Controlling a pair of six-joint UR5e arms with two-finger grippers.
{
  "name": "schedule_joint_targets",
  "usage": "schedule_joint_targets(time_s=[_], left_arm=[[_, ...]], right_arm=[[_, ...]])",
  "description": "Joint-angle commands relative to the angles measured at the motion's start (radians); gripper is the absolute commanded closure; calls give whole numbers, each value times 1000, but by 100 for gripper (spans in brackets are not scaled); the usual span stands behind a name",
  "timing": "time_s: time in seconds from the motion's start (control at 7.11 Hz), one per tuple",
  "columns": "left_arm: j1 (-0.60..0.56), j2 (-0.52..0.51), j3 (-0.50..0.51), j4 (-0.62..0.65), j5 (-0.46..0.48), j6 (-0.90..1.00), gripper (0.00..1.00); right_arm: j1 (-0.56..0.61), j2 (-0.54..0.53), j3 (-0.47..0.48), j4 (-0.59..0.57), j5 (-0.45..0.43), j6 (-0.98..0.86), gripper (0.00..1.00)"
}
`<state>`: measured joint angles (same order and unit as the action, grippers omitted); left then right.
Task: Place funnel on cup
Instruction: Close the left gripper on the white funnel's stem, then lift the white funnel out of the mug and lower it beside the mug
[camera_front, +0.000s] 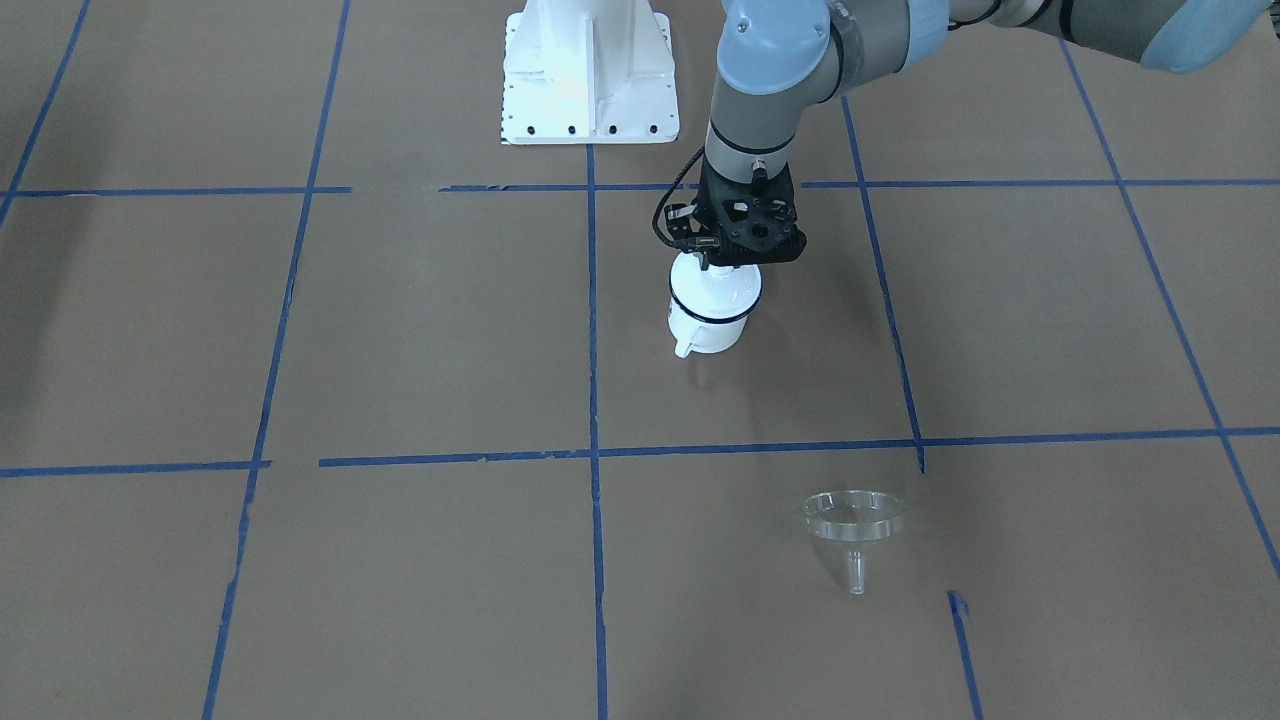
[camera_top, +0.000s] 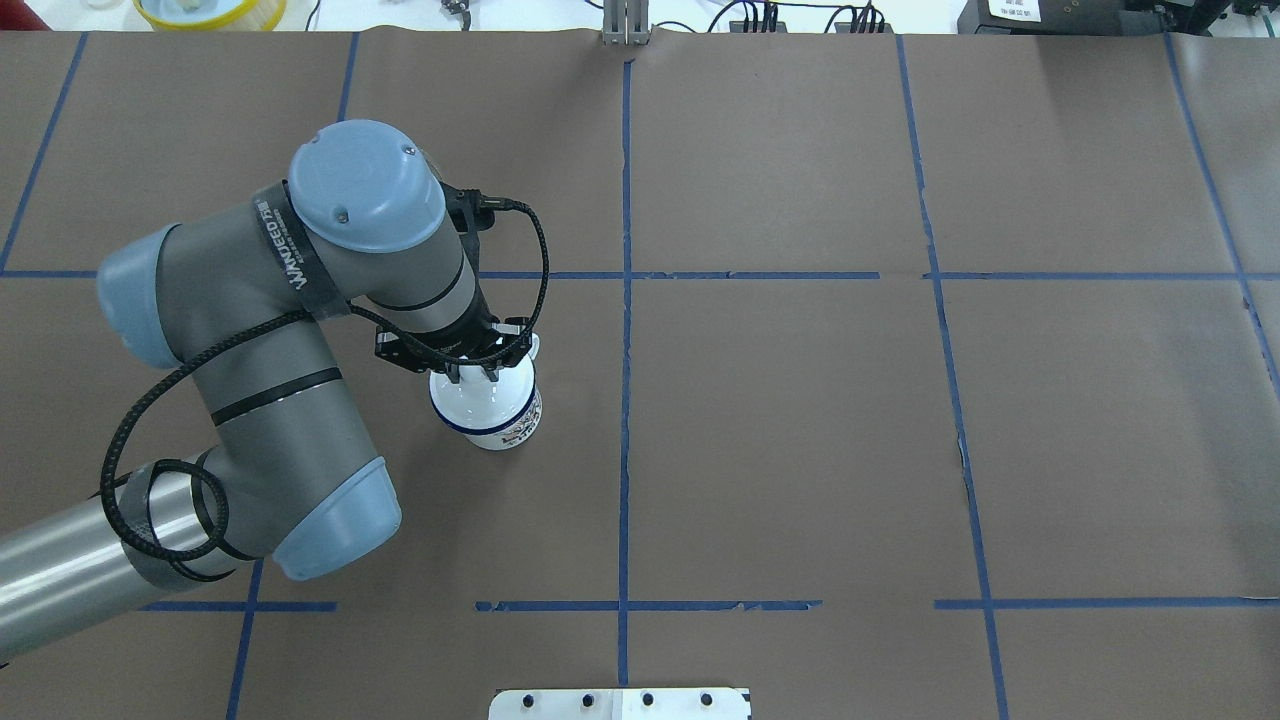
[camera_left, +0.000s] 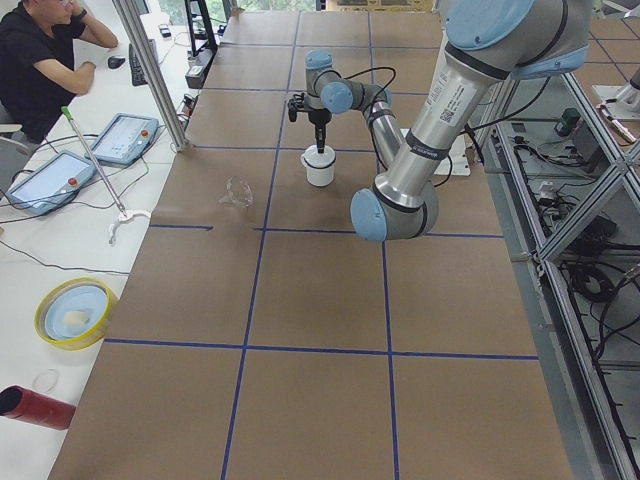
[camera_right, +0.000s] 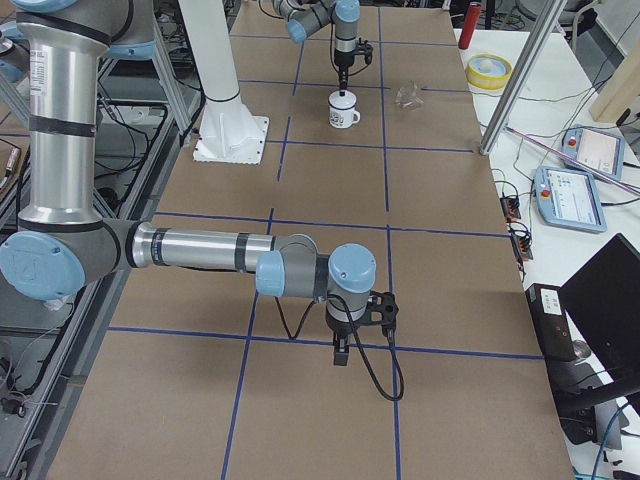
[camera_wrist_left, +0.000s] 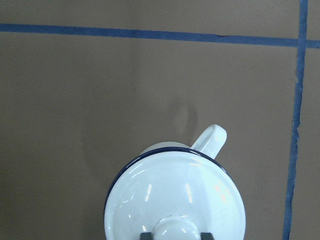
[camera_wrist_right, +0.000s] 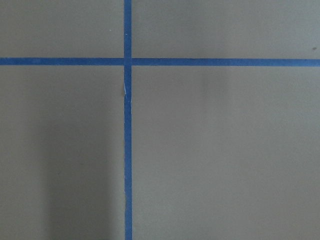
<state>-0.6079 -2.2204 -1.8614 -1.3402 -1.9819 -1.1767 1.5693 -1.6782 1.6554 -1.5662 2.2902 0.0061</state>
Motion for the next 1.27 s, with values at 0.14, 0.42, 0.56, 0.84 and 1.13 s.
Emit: schedule_joint_targets(time_s=[0.14,0.42,0.56,0.84,1.13], left_arm=[[-42,-8,-137,158,-2,82,100],[-78,30,-163,191,2,158,100],[-87,94,-227,187,3,214,100],[-96,232,-301,114,3,255,100],[-86,330,-283,-32,46,247,100]], right_arm=[[0,0,1,0,0,0,0],[0,0,0,0,0,0,0],[0,0,1,0,0,0,0],[0,0,0,0,0,0,0],[0,0,1,0,0,0,0]])
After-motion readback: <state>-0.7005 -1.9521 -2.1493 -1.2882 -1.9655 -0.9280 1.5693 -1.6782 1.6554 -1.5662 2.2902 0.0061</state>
